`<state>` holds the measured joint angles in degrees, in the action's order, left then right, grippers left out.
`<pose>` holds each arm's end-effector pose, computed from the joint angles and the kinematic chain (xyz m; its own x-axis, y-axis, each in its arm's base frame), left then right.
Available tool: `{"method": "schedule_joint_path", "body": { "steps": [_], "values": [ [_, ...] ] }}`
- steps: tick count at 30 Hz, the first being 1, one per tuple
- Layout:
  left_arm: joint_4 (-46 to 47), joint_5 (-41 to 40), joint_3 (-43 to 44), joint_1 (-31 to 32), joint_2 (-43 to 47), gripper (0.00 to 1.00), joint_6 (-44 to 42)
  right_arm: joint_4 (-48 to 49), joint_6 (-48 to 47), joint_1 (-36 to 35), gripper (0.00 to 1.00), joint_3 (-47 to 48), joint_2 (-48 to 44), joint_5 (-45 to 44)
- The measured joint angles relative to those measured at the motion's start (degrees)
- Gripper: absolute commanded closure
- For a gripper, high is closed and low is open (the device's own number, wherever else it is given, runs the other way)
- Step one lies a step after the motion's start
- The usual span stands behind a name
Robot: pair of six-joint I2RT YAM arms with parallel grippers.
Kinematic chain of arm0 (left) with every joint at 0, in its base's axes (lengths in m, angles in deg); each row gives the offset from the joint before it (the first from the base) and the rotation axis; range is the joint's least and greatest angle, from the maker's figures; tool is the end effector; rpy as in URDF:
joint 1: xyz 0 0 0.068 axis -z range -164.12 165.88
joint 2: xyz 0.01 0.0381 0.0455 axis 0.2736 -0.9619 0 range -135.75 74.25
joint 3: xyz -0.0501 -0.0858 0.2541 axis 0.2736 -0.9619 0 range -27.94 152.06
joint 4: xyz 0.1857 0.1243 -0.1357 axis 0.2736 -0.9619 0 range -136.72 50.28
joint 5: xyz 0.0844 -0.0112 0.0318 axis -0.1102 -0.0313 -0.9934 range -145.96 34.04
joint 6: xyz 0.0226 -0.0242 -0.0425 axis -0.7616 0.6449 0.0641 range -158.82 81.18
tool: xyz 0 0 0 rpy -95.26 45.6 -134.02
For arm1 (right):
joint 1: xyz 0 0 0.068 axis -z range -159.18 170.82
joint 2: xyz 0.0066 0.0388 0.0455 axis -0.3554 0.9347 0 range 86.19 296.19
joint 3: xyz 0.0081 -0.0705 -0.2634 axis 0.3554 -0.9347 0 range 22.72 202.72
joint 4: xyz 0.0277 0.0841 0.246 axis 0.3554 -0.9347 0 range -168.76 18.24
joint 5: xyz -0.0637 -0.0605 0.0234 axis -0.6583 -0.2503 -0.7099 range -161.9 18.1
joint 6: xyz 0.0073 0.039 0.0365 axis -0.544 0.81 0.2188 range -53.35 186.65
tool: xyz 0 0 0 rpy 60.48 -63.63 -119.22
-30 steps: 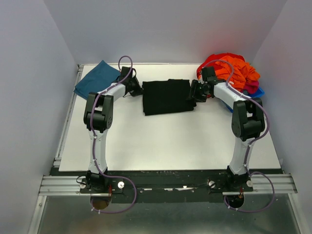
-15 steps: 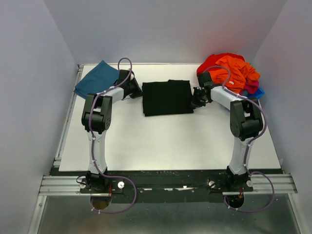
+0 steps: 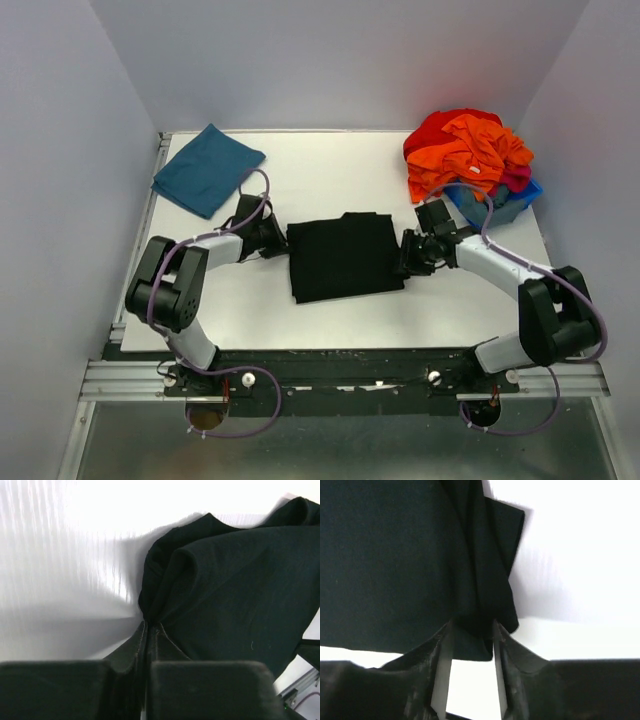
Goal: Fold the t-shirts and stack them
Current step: Fold the long partially folded tshirt into a neat square, then put the neatly folded tshirt into the corner of the board with both arms
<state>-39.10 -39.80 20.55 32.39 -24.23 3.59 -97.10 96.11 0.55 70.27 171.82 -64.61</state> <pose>0.3163 -0.1041 0.1436 -0.8385 -0.4271 -0.3385 -0.1608 0.7873 -0.5952 0.2597 0.1008 0.1750 -0.9256 0.1781 -0.3338 0.0669 0.9454 0.3189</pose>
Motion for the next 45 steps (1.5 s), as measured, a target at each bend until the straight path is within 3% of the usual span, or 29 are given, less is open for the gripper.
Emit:
{"method": "schedule_joint_path", "body": {
  "steps": [2, 5, 8, 10, 12, 17, 21, 23, 29, 36, 41, 45],
  "values": [
    [0.8, 0.1, -3.4, 0.3, 2.8, 0.6, 0.0, -0.9, 0.2, 0.0, 0.3, -1.7, -3.3, 0.0],
    [1.6, 0.1, -5.0, 0.2, 4.2, 0.42, 0.5, -1.5, 0.0, 0.0, 0.24, -0.7, -5.2, -0.9],
    [2.7, -0.4, -6.2, 0.2, 6.4, 0.22, 0.6, -1.4, -0.7, 0.1, 0.24, 2.8, -4.7, -1.8],
    [2.9, -1.0, -7.5, 0.2, 8.6, 0.21, 0.8, -0.8, -1.1, 0.5, 0.27, 5.4, -3.7, -1.9],
    [3.2, -1.7, -8.7, 0.2, 10.8, 0.14, 0.9, 0.6, -1.4, 1.1, 0.31, 8.0, -1.7, -1.8],
    [4.5, -3.3, -10.3, 1.8, 12.4, 0.14, 1.1, 4.3, -1.6, 3.1, 0.37, 12.9, 7.1, -1.6],
    [5.7, -4.5, -9.8, 3.8, 10.3, 0.23, 1.1, 5.4, -1.6, 3.5, 0.39, 15.1, 13.6, -1.5],
    [5.9, -5.1, -7.8, 4.0, 8.3, 0.31, 1.2, 5.6, -1.5, 3.5, 0.39, 16.3, 16.2, -1.5],
    [4.8, -6.8, 0.1, 3.9, 0.7, 0.36, 1.3, 5.9, -1.4, 3.5, 0.42, 19.8, 20.9, -1.4],
    [1.7, -9.9, 3.8, 3.5, -0.9, 0.17, 0.0, 6.2, -0.9, 3.5, 0.42, 20.6, 21.8, -0.2],
    [-1.5, -14.3, 3.9, -0.2, 1.2, 0.17, -1.0, 9.0, 0.7, 3.5, 0.42, 18.7, 21.0, -0.2],
    [-4.6, -18.9, 4.9, -5.3, 3.5, 0.23, 0.8, 12.0, 2.6, 3.5, 0.42, 15.8, 19.3, -0.6]
  ]
}}
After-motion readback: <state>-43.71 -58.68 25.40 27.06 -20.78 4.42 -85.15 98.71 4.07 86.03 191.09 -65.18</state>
